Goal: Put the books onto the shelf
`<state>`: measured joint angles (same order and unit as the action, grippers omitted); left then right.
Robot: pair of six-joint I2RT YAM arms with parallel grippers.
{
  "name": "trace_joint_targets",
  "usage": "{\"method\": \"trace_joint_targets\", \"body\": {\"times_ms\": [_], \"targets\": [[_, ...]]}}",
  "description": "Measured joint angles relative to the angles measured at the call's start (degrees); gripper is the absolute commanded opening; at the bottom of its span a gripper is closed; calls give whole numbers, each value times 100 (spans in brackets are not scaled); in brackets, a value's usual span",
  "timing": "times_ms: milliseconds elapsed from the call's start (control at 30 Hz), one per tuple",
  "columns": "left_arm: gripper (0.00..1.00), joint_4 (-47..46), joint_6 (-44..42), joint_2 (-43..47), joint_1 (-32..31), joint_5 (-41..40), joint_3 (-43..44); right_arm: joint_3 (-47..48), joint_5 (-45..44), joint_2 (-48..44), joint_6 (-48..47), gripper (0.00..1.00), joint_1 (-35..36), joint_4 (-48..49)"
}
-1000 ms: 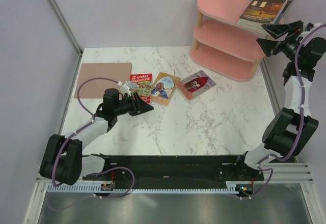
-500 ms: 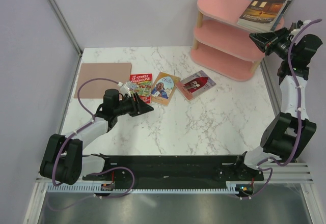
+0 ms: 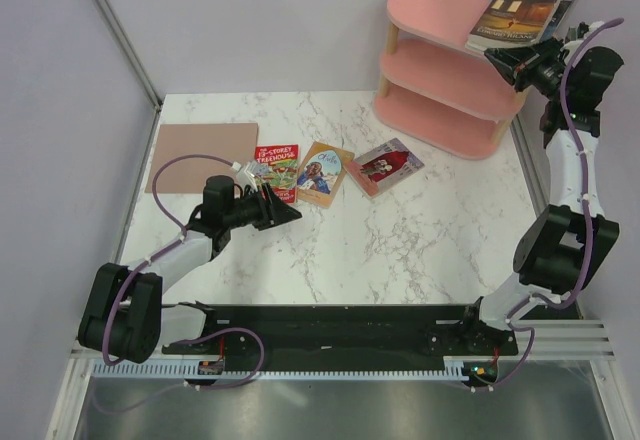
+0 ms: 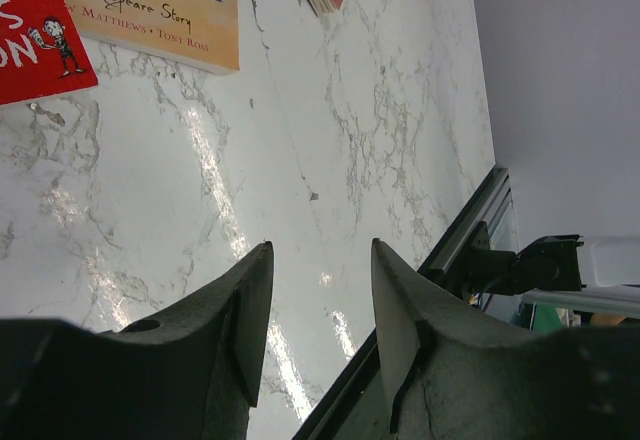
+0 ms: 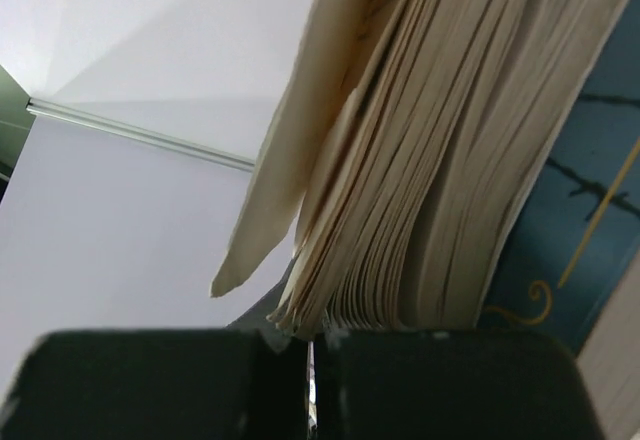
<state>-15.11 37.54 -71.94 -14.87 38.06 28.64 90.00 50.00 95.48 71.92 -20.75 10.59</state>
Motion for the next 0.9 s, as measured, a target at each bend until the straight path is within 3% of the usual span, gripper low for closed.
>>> {"method": "trace_joint_targets", "body": {"times_ms": [300,500,533,667,700,800,900], "targets": [[50,0,-4,13,0,0,0,229,-125,120,-155,2,52,-240],[52,96,-140,9,0,-28,31,-719,-352,-638,-855,32,415,-592],[52,203,-175,-7,0,-59,90,-984,-450,-898,-1099,44,568,-852],[52,629,-273,-455,0,-352,723,-2068,-962,-1847,-2133,68,1641,-1523],[52,732,-286,-658,0,-426,968,-2367,-1086,-1996,-2330,81,1952,-1587],[51,994,-293,-1425,0,-531,1788,-3322,-1436,-2096,-2728,98,2815,-1622],[51,1187,-293,-2184,-44,-501,2564,-4483,-1718,-1910,-2822,98,3147,-1502]]}}
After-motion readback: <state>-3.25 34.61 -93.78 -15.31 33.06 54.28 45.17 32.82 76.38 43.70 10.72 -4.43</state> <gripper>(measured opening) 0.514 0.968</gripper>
